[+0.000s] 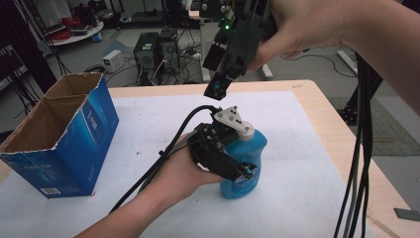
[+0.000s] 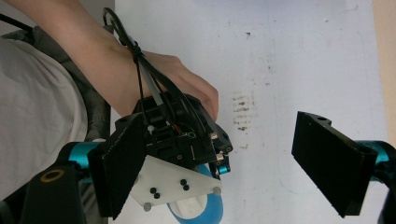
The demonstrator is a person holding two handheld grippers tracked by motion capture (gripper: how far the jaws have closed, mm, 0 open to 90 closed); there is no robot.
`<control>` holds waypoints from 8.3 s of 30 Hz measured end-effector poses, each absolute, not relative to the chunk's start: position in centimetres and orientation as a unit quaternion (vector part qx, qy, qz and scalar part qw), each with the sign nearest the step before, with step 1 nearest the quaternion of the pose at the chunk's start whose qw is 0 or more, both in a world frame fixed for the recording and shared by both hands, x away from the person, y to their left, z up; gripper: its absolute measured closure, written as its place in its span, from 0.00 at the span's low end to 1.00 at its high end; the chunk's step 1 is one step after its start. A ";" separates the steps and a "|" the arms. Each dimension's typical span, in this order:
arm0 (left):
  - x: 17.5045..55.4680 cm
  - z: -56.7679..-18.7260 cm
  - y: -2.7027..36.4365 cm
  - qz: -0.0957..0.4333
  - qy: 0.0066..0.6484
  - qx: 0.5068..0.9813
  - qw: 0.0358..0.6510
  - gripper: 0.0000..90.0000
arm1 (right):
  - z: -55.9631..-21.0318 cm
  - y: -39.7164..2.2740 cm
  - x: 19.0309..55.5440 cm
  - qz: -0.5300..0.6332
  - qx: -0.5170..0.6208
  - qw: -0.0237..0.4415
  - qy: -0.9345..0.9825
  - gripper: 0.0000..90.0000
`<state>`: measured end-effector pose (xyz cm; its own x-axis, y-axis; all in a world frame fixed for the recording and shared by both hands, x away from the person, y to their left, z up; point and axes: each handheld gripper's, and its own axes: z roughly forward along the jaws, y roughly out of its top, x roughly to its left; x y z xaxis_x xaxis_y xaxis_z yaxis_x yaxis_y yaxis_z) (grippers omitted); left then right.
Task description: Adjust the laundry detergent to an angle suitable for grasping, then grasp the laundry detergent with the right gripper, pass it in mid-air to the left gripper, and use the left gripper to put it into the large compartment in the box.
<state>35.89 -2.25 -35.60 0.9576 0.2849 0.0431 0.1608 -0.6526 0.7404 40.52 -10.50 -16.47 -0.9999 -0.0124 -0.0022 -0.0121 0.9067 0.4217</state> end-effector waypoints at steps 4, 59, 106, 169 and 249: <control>35.8 -35.6 -2.3 0.081 0.125 0.904 0.401 0.45 | -16.5 -10.6 40.5 -0.217 0.006 0.000 -0.976 0.19; 38.1 -35.8 6.9 0.012 -0.014 0.904 0.427 0.47 | -16.3 -10.3 40.7 -0.243 0.015 0.010 -0.970 0.19; 39.1 -27.8 13.6 0.161 0.230 0.933 0.226 0.19 | -19.8 -10.0 41.9 -0.230 -0.015 0.014 -0.973 0.19; 39.5 -27.5 14.3 0.154 0.212 0.938 0.226 0.19 | -31.4 -14.9 39.8 -0.313 -0.028 0.043 -0.948 0.19; 39.1 -27.8 15.0 0.154 0.208 0.939 0.227 0.19 | -35.3 -11.8 39.1 -0.346 0.001 0.027 -0.938 0.42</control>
<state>39.14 14.98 -27.85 0.8657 0.4609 0.1954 0.3208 -0.8103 0.4904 39.11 -11.85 -35.29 -0.9986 -0.0210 0.0489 0.0157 0.7605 0.6491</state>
